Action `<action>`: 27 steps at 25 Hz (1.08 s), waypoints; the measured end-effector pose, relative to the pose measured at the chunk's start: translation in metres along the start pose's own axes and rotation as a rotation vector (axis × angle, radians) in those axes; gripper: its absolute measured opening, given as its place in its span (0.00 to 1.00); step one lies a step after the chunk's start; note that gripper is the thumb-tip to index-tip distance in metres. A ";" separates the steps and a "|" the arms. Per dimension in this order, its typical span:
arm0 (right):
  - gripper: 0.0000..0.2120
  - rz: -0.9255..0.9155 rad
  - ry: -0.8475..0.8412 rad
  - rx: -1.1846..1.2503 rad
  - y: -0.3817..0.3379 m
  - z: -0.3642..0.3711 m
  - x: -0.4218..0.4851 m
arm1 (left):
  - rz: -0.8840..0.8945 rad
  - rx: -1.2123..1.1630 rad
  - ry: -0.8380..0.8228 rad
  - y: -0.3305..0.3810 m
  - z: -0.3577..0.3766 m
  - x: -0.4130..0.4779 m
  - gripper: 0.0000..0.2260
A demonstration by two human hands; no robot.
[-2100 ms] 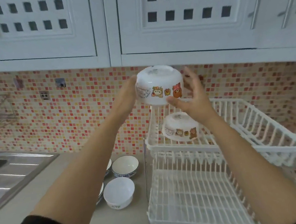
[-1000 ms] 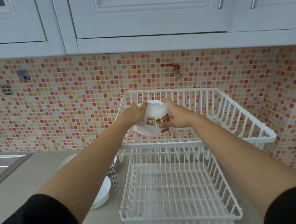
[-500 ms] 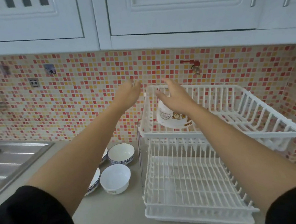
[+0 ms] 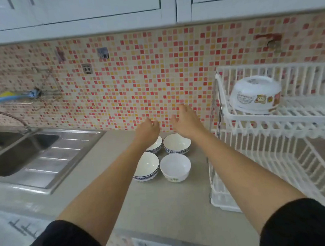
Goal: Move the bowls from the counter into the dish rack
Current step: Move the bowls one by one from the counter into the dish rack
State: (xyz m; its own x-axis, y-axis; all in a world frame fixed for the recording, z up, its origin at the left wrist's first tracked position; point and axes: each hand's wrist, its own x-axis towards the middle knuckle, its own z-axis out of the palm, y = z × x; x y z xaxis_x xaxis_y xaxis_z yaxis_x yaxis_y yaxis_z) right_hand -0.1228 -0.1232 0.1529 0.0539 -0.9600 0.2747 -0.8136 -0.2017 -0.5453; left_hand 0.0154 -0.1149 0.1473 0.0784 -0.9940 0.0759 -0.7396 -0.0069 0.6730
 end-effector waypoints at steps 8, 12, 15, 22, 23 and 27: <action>0.25 0.573 -0.126 0.150 0.097 0.126 -0.032 | -0.273 0.034 -0.213 -0.095 0.115 -0.007 0.18; 0.28 0.690 -0.268 0.192 0.128 0.165 -0.026 | -0.379 -0.025 -0.232 -0.117 0.154 0.006 0.18; 0.31 0.732 -0.316 0.316 0.140 0.186 -0.021 | -0.423 -0.024 -0.282 -0.123 0.175 0.015 0.19; 0.28 0.706 -0.216 0.320 0.156 0.192 -0.050 | -0.512 -0.234 -0.169 -0.122 0.192 0.010 0.21; 0.28 0.666 -0.179 0.295 0.160 0.192 -0.060 | -0.511 -0.288 -0.138 -0.123 0.192 0.006 0.21; 0.27 0.583 -0.092 0.516 0.158 0.193 -0.100 | -0.473 -0.481 -0.141 -0.130 0.185 -0.018 0.24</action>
State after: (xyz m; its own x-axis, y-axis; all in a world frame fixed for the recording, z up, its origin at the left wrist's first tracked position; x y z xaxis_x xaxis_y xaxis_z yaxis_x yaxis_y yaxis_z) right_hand -0.1451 -0.0963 -0.1131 -0.2334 -0.9463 -0.2237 -0.3548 0.2970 -0.8865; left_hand -0.0135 -0.1161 -0.0781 0.2082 -0.9009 -0.3807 -0.2660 -0.4268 0.8644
